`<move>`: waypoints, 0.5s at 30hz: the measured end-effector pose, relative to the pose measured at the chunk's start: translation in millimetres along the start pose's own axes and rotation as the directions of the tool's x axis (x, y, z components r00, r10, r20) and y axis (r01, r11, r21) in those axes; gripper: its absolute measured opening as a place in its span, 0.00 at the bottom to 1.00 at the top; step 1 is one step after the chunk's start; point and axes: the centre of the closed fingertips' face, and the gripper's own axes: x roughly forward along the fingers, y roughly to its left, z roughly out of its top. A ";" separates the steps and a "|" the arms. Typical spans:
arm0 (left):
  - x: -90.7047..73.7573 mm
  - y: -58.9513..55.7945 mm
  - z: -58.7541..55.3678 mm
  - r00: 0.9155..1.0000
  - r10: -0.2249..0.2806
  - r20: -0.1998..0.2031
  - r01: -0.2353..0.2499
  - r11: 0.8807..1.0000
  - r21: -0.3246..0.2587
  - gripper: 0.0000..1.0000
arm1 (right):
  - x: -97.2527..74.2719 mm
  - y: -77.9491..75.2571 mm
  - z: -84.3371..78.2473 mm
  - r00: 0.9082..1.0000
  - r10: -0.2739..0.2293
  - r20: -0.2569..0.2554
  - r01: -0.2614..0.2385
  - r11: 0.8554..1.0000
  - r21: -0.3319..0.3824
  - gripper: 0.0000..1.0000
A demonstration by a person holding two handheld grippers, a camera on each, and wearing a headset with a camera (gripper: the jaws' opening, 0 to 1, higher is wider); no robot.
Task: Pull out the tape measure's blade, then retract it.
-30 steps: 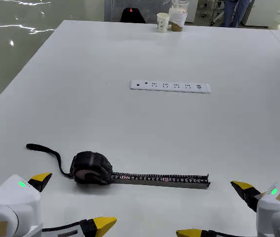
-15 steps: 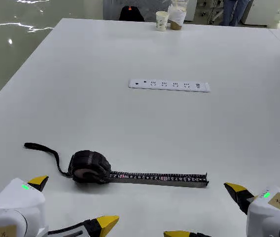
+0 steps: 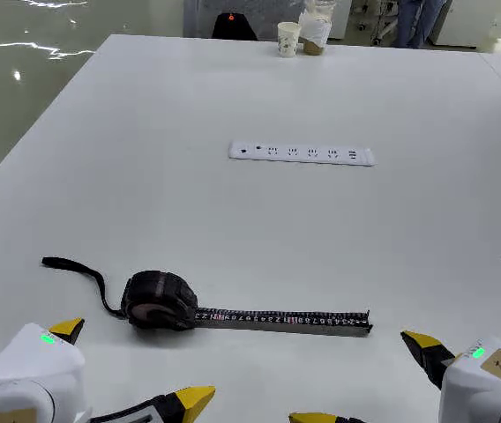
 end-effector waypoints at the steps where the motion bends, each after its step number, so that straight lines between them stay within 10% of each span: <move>1: 0.1 0.0 0.3 1.000 0.001 0.000 -0.001 1.000 -0.001 0.99 | -0.1 0.1 0.2 1.000 0.001 0.002 -0.001 1.000 0.000 0.98; 15: 3.6 0.8 3.6 1.000 0.029 0.006 -0.029 0.999 -0.020 0.99 | -0.5 -0.7 -1.4 1.000 0.031 -0.001 -0.031 0.999 -0.021 0.98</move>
